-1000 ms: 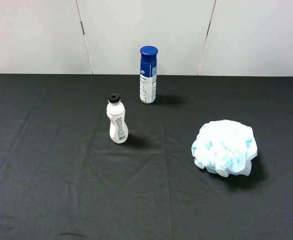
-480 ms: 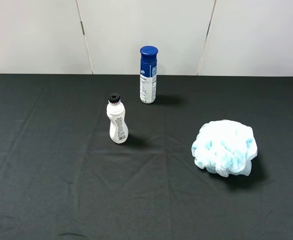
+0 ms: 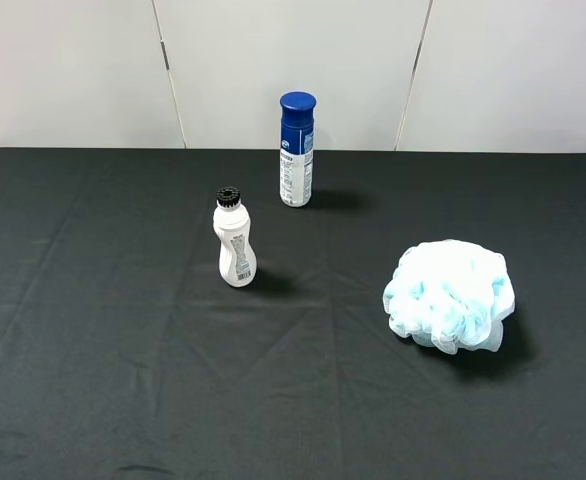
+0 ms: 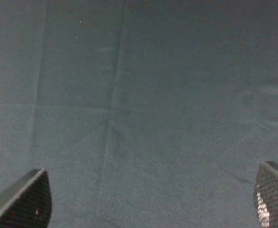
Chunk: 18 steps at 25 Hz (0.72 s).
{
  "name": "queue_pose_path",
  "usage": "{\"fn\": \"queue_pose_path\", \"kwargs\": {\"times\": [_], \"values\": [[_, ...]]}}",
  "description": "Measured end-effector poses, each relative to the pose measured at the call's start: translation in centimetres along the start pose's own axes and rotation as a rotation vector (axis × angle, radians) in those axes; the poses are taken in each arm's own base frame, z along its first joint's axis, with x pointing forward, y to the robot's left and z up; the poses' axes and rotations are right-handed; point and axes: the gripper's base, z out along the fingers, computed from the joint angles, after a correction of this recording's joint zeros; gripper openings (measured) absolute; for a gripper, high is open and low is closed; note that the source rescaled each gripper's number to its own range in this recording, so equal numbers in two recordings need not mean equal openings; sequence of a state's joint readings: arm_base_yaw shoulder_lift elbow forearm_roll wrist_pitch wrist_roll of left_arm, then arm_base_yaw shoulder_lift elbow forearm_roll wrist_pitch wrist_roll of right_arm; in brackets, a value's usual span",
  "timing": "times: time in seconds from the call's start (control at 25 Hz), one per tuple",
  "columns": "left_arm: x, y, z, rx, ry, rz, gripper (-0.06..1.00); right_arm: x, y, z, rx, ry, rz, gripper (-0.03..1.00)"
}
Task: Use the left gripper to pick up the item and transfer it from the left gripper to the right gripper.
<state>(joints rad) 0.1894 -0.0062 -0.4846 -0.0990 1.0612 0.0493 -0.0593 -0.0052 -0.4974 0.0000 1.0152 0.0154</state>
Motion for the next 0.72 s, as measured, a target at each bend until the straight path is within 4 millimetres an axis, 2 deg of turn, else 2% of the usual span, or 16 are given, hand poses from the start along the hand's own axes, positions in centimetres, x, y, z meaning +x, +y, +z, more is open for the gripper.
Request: {"fn": "queue_pose_path", "kwargs": {"times": [0.72], "values": [[0.0, 0.0, 0.0, 0.0, 0.0, 0.0, 0.74, 0.0, 0.0, 0.0, 0.0, 0.0, 0.0, 0.99]]}}
